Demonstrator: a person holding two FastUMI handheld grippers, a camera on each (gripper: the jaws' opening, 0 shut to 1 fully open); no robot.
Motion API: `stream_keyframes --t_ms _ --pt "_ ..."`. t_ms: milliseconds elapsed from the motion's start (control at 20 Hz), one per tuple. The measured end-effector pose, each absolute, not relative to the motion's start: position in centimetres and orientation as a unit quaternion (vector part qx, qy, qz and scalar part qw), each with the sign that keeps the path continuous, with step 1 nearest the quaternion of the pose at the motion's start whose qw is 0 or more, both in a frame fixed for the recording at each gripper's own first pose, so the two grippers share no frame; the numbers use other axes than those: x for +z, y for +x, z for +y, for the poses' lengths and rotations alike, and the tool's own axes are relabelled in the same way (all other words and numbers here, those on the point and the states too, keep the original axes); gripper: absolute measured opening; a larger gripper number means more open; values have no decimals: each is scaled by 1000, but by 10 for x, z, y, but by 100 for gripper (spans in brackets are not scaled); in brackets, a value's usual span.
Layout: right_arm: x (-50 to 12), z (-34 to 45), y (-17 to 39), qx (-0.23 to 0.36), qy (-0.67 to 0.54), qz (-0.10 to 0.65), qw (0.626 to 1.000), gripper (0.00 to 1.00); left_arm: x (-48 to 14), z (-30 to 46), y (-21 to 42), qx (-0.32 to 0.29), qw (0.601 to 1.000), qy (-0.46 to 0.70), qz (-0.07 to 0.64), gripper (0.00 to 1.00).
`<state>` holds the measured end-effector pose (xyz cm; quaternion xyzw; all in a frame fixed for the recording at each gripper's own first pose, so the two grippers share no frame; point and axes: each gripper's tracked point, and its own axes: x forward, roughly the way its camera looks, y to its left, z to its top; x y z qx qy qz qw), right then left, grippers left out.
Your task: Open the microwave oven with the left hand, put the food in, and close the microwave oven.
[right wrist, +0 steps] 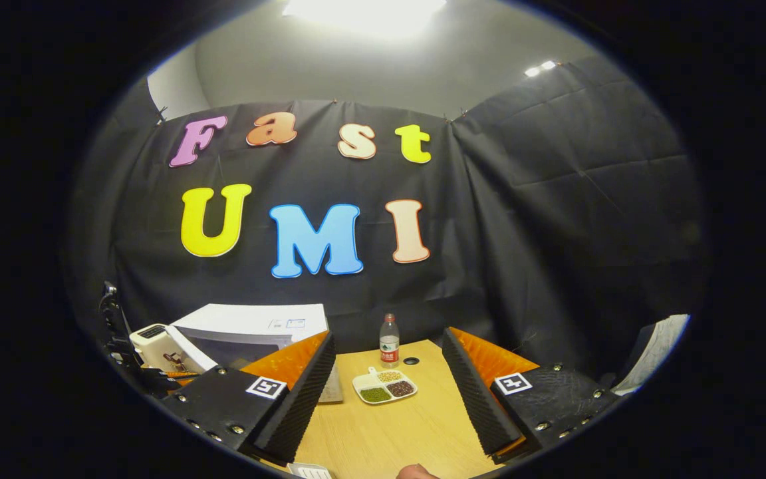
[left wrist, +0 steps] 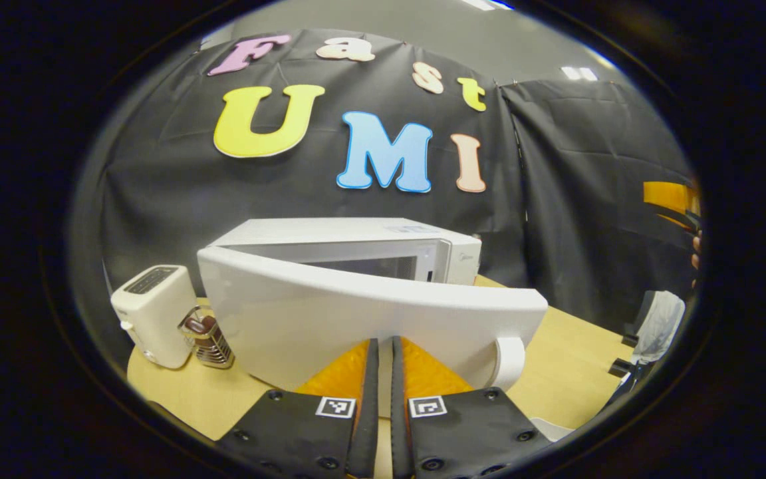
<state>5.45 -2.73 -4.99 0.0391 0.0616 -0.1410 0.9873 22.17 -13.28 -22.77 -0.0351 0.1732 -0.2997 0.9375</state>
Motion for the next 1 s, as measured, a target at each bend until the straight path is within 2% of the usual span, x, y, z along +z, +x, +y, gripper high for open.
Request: stream_keyframes --t_ms 400,700,1000 --pt "-58 -42 49 -177 28 76 981 98 -239 -158 266 -304 937 -36 171 14" --pt "-57 -50 46 -188 13 84 978 98 -250 -163 298 -287 942 -39 171 17" --pt "-56 -55 49 -197 10 88 976 98 -252 -171 329 -268 948 -38 166 11"
